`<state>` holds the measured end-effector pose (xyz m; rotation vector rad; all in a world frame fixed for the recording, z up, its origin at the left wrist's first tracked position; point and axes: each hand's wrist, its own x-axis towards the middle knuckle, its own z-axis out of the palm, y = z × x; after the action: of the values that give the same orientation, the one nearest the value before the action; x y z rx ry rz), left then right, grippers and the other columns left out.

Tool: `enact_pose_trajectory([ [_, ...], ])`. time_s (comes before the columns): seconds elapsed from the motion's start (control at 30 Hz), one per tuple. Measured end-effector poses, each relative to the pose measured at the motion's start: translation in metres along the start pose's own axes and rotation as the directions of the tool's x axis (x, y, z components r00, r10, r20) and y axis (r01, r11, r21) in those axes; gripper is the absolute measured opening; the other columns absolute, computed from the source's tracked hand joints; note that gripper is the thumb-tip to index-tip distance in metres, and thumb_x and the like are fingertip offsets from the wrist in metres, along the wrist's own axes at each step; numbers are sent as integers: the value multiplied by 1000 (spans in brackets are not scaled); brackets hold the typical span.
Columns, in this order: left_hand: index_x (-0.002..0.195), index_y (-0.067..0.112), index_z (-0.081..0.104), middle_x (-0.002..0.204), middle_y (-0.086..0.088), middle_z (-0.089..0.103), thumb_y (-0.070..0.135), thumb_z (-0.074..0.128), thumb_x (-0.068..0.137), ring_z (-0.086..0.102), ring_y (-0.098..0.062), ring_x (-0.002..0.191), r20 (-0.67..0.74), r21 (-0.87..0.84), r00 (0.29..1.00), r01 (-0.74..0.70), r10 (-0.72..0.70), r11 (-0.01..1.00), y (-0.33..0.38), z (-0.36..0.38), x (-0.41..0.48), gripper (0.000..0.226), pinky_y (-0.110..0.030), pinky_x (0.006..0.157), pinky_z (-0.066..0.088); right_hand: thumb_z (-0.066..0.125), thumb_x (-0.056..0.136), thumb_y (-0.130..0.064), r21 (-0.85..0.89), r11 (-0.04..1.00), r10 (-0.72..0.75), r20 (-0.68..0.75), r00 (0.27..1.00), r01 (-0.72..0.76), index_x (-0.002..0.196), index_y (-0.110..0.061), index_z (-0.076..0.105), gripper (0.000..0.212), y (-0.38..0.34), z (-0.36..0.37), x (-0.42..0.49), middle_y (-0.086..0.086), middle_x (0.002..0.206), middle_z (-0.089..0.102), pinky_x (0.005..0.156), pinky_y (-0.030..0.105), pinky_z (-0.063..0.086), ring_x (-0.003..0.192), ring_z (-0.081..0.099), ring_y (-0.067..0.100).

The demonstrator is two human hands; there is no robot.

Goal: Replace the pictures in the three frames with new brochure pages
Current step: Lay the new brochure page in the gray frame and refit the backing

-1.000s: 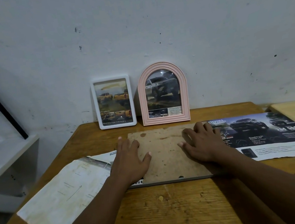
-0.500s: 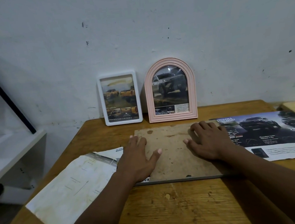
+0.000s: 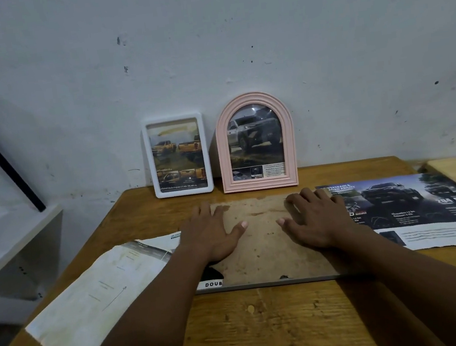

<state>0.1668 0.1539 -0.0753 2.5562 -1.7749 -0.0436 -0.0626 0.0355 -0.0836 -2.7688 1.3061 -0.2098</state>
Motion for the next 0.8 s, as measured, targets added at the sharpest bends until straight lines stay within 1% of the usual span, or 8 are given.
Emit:
enact_pose_trajectory([
  [0.13,163,24,8,170,-6,2,76,15,95,-2,-28,156,3,-15,998,-69,69,997,4,14,8,87,-48,125,4,27,92,-74,-70,997,-5,57,998,9,145,-39,31,64,0,-6,13,6,145,36,110,57,27,136,31,31],
  [0.2,164,27,3,172,-1,-3,71,15,98,-7,-22,157,9,-18,989,-151,151,988,1,16,9,80,-44,125,-1,26,92,-73,-77,997,-24,59,998,29,142,-39,35,60,-1,-5,17,6,143,36,109,57,29,135,31,32],
  [0.27,163,30,6,172,0,2,69,19,100,-1,-21,157,4,-32,984,-180,181,983,-1,16,12,75,-44,125,3,26,92,-72,-46,998,-51,28,998,52,137,-39,38,57,0,-1,17,5,143,37,110,58,28,136,31,30],
  [0.4,162,31,17,170,-1,11,70,28,98,7,-24,157,8,-57,986,-168,169,984,0,11,15,75,-46,125,11,25,93,-66,48,994,-101,-10,995,102,139,-32,40,59,1,7,14,0,155,34,114,55,22,144,27,21],
  [0.5,161,30,23,169,-1,18,71,31,97,12,-24,156,-35,-76,986,-165,163,983,2,11,12,76,-46,124,12,27,90,-65,38,994,-101,-48,994,103,133,-29,43,58,-1,8,15,-2,144,46,109,53,28,133,39,20],
  [0.6,159,31,27,167,0,23,75,31,95,17,-23,154,-65,-119,990,-133,126,984,6,11,8,78,-47,124,14,35,91,-64,33,995,-89,-104,991,93,128,-28,45,53,-3,10,16,-2,135,51,105,49,31,125,44,20],
  [0.7,157,30,33,162,3,30,76,32,94,29,-20,148,-97,-207,992,-100,81,973,7,10,10,77,-49,121,25,33,91,-65,42,993,-104,-105,989,109,132,-26,48,59,-1,11,16,0,136,51,107,50,33,127,44,22],
  [0.8,153,31,40,155,5,37,76,36,92,36,-18,141,-103,-227,992,-97,75,969,5,10,14,76,-49,116,34,30,89,-66,59,990,-125,-81,989,130,134,-25,51,64,2,9,17,1,139,51,111,55,30,130,43,23],
])
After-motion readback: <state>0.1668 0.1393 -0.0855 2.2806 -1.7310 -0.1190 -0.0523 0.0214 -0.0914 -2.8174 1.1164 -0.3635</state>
